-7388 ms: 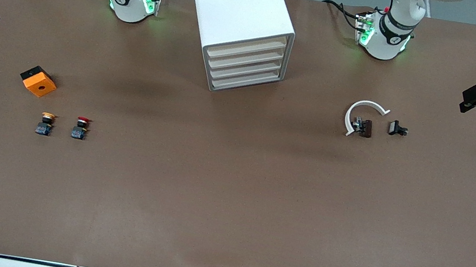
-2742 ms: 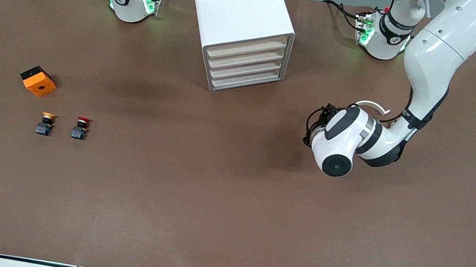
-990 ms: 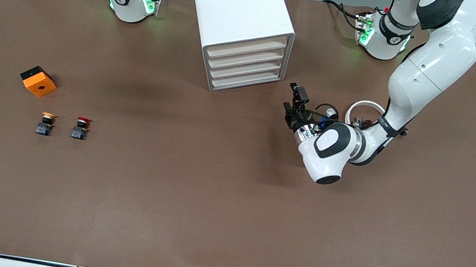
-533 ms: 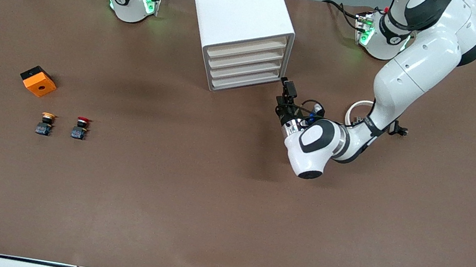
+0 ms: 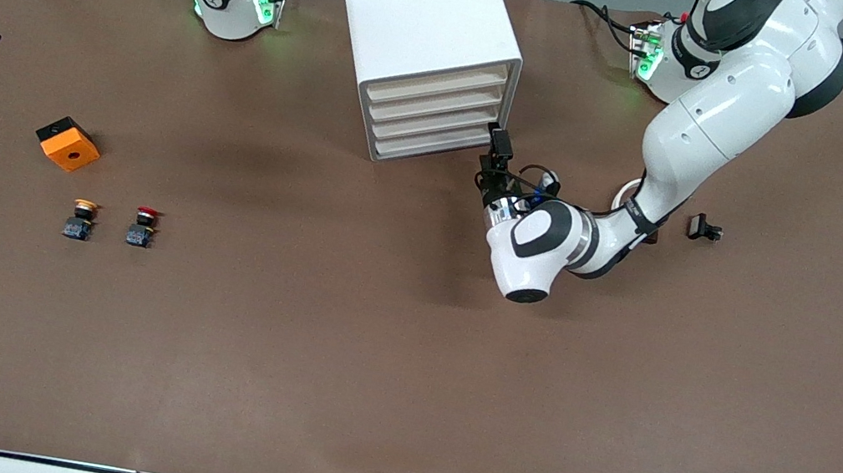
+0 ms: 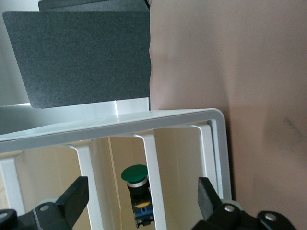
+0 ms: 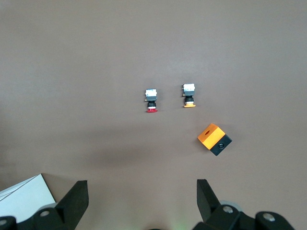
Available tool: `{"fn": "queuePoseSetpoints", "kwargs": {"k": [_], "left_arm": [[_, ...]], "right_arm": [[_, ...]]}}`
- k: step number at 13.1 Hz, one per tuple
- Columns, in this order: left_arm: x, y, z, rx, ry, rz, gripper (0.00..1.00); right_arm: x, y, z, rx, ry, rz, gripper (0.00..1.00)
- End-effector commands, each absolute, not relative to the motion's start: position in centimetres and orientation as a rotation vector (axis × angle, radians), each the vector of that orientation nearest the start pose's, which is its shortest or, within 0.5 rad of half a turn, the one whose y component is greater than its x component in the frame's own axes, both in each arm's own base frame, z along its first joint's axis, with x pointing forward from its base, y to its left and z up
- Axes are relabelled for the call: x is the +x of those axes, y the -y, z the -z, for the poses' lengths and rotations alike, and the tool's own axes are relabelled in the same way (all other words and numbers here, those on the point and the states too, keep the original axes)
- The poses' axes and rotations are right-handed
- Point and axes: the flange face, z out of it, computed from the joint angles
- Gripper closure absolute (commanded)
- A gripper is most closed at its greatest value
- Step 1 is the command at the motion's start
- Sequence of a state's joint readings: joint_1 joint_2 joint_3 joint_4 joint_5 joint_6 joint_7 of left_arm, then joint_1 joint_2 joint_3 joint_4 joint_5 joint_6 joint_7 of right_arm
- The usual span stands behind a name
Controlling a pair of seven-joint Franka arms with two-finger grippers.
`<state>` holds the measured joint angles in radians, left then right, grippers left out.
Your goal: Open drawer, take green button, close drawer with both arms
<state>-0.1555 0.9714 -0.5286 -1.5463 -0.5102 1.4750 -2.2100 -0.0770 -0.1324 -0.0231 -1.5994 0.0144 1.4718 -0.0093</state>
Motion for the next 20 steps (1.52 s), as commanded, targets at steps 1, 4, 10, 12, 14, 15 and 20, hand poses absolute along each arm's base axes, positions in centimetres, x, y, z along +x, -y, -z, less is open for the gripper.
{"fn": "queuePoseSetpoints", "kwargs": {"k": [1,4,10,12,14,15,20], "left_arm": [[44.6,40.7,-14.4,-1.29,1.526,-1.304,0.0],[44.4,40.8,-14.0,-1.289,1.521,-1.295,0.3],[43.8,41.0,-13.4,-1.284,1.515,-1.279,0.44],[43.4,41.2,-13.0,-1.278,1.512,-1.269,0.44],[43.0,41.5,-12.8,-1.277,1.501,-1.263,0.44],[42.6,41.8,-12.6,-1.278,1.492,-1.258,0.45],[41.3,42.4,-12.3,-1.276,1.456,-1.245,0.62]], "right_arm": [[49.9,4.7,-67.5,-3.108,-0.162,0.0,0.0],[50.0,4.9,-67.3,-3.109,-0.162,-0.012,0.0],[51.1,5.3,-65.8,-3.114,-0.155,-0.056,0.0],[51.5,5.2,-65.2,-3.109,-0.166,-0.072,0.0],[51.7,5.0,-65.1,-3.109,-0.147,-0.067,0.0],[51.8,5.1,-65.1,-3.111,-0.145,-0.06,0.0],[53.5,5.6,-63.1,-3.118,-0.157,-0.078,0.0]]}}
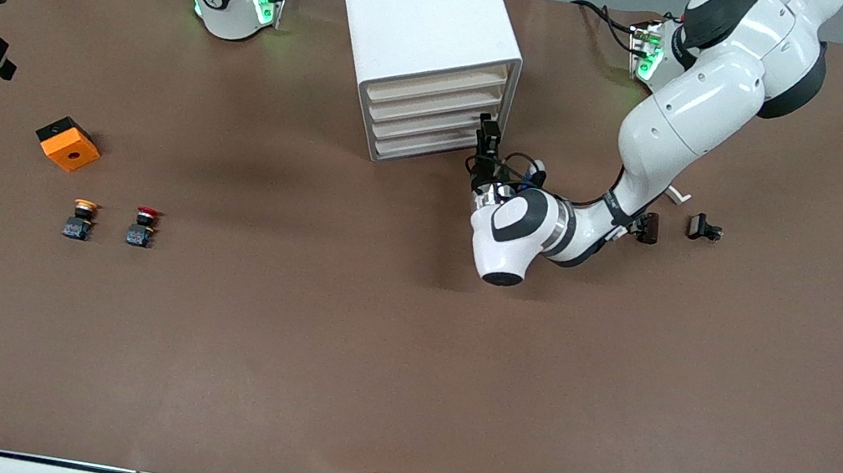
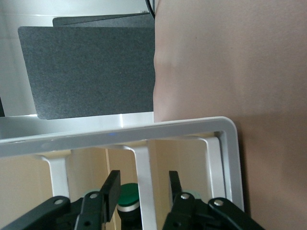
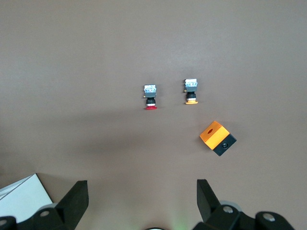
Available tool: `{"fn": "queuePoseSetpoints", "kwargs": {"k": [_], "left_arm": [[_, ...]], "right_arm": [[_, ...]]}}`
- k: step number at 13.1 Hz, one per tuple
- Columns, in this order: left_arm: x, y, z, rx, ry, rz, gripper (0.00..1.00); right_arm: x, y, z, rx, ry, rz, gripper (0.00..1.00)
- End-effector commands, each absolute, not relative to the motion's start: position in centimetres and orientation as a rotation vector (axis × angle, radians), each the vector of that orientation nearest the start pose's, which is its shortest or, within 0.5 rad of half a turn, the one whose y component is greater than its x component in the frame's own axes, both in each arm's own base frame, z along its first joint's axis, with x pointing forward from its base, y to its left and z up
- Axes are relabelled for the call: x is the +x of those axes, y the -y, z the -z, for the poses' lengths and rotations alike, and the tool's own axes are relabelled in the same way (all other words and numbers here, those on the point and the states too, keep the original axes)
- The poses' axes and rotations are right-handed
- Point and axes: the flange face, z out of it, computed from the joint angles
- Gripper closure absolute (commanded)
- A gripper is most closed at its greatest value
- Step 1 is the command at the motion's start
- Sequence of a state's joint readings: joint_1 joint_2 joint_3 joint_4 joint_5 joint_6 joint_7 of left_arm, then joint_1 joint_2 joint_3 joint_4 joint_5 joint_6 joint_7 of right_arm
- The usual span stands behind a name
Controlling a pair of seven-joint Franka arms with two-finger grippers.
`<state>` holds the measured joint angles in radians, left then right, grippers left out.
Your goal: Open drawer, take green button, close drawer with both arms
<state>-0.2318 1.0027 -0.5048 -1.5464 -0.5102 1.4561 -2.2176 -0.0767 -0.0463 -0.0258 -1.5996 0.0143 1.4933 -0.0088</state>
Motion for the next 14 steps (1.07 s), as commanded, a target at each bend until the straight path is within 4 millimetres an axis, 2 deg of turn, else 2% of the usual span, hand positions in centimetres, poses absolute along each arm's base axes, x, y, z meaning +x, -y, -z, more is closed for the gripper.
{"fn": "queuePoseSetpoints", "kwargs": {"k": [1,3,5,6,8,11,14], "left_arm": [[41.2,42.4,-12.2,-1.268,1.457,-1.241,0.73],[41.3,42.4,-12.2,-1.266,1.461,-1.239,0.79],[41.2,42.4,-12.2,-1.269,1.46,-1.235,0.85],[41.0,42.7,-12.2,-1.273,1.455,-1.23,0.88],[41.5,42.0,-11.7,-1.262,1.475,-1.218,0.88],[41.7,41.8,-11.5,-1.264,1.483,-1.211,0.87],[42.8,40.4,-10.8,-1.242,1.519,-1.192,0.87]], "right_arm": [[54.2,6.1,-62.1,-3.107,-0.17,-0.095,0.0],[54.4,6.6,-62.2,-3.111,-0.178,-0.089,0.0],[55.5,6.6,-60.0,-3.106,-0.105,-0.149,0.0],[55.5,6.8,-60.1,-3.118,-0.11,-0.154,0.0],[55.4,7.4,-60.2,-3.121,-0.127,-0.145,0.0],[55.9,7.9,-59.2,-3.115,-0.127,-0.165,0.0],[56.5,8.6,-58.0,-3.104,-0.157,-0.192,0.0]]}}
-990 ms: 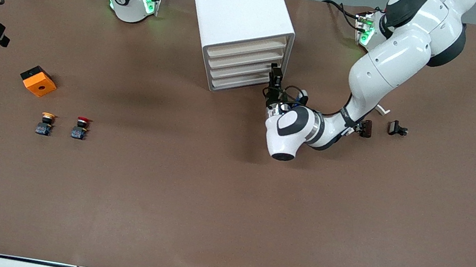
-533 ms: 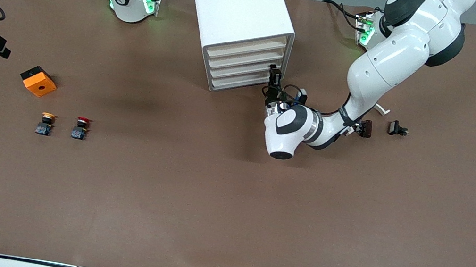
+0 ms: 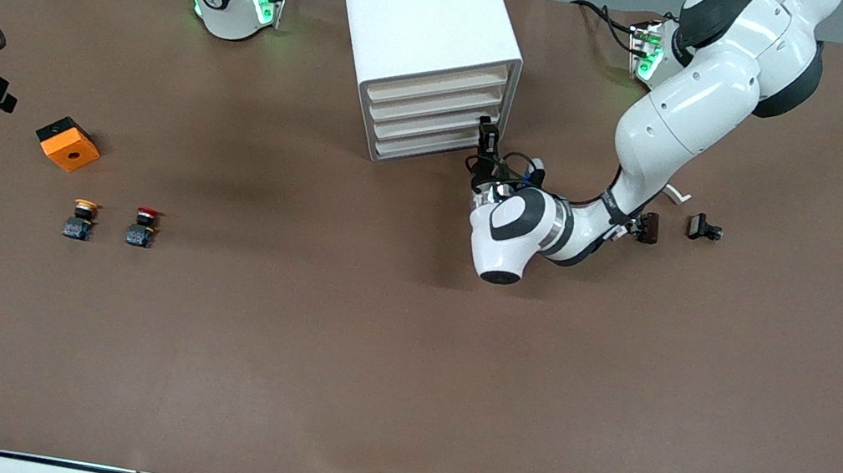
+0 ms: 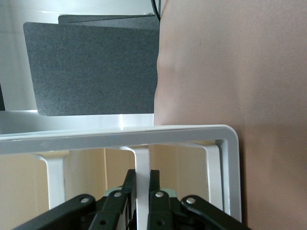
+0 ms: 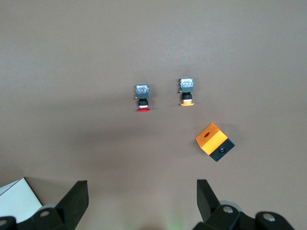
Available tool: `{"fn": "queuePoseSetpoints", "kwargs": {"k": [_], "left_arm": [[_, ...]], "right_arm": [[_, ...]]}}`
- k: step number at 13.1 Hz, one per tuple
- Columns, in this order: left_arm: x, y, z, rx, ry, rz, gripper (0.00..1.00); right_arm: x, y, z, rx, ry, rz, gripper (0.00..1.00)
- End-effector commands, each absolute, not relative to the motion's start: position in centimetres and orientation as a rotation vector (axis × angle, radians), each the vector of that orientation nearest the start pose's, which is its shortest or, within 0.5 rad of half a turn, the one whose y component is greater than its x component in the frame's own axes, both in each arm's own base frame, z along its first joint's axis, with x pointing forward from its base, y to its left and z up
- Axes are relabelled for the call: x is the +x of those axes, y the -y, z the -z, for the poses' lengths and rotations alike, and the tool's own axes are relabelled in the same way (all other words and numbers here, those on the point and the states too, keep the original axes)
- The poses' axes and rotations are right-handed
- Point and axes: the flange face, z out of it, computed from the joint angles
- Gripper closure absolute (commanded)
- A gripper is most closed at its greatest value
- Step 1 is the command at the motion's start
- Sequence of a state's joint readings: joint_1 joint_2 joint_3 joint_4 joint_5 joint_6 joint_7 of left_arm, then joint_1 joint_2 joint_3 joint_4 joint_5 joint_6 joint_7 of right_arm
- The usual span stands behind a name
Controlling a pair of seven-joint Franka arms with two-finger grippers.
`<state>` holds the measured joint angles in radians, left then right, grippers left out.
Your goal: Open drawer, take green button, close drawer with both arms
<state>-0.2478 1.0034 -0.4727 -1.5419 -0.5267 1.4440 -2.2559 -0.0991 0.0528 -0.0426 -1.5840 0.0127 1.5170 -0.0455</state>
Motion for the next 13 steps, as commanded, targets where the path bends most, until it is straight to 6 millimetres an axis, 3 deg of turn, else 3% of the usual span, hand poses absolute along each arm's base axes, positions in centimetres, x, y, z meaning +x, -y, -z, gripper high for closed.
{"fn": "queuePoseSetpoints", "kwargs": {"k": [1,4,8,13], "left_arm": [[43.1,40.1,-10.8,-1.242,1.527,-1.192,0.87],[44.0,39.4,-10.8,-1.234,1.548,-1.196,0.87],[45.7,38.4,-10.8,-1.232,1.593,-1.189,0.86],[46.9,37.9,-11.1,-1.238,1.62,-1.192,0.86]], "right_arm": [[56.5,8.4,-58.3,-3.101,-0.157,-0.182,0.0],[56.6,7.7,-59.0,-3.098,-0.171,-0.17,0.0],[56.6,6.9,-58.9,-3.036,-0.473,-0.183,0.0],[56.6,6.7,-58.9,-3.031,-0.493,-0.187,0.0]]}}
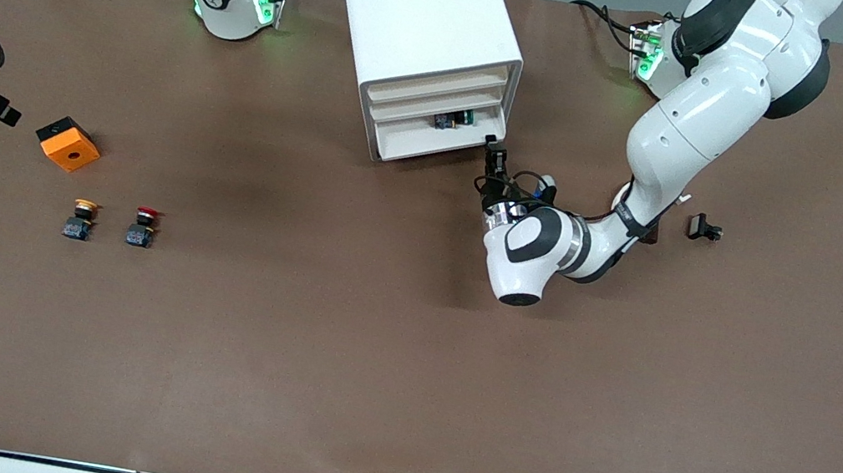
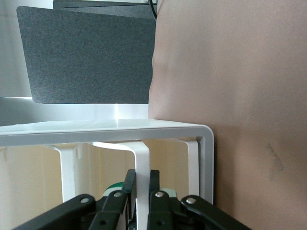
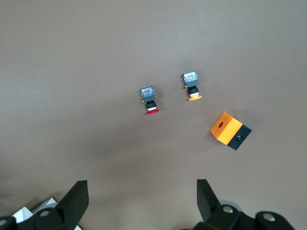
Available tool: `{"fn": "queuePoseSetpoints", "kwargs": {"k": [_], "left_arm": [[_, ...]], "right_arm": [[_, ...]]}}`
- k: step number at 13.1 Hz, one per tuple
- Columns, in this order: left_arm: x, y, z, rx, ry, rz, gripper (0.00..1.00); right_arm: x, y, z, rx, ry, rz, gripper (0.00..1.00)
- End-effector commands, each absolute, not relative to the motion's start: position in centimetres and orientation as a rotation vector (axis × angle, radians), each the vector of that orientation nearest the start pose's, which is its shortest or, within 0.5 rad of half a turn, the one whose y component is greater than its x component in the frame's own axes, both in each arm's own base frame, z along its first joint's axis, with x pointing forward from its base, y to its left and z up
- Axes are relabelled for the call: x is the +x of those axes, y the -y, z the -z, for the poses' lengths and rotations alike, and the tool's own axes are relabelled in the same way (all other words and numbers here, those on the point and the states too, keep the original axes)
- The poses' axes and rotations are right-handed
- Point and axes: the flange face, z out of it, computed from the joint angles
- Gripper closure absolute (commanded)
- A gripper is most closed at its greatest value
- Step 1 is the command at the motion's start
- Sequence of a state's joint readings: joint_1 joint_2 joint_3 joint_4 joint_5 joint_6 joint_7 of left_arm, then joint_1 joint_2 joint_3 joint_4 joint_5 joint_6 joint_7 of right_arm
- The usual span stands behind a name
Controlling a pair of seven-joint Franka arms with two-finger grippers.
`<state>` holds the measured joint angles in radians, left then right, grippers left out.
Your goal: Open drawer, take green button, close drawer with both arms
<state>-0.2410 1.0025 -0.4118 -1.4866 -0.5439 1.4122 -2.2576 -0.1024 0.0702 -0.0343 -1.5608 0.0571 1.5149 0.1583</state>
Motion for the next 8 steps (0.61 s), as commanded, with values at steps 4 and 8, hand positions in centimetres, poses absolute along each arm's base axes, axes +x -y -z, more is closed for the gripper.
{"fn": "queuePoseSetpoints", "kwargs": {"k": [4,8], "left_arm": [[49.2,36.7,-11.7,-1.244,1.674,-1.2,0.86],[52.4,34.5,-12.5,-1.245,1.746,-1.215,0.86]], "right_arm": [[56.8,1.4,-59.0,-2.995,-0.784,-0.213,0.0],[56.8,-4.8,-59.2,-2.919,-1.1,-0.204,0.0]]}}
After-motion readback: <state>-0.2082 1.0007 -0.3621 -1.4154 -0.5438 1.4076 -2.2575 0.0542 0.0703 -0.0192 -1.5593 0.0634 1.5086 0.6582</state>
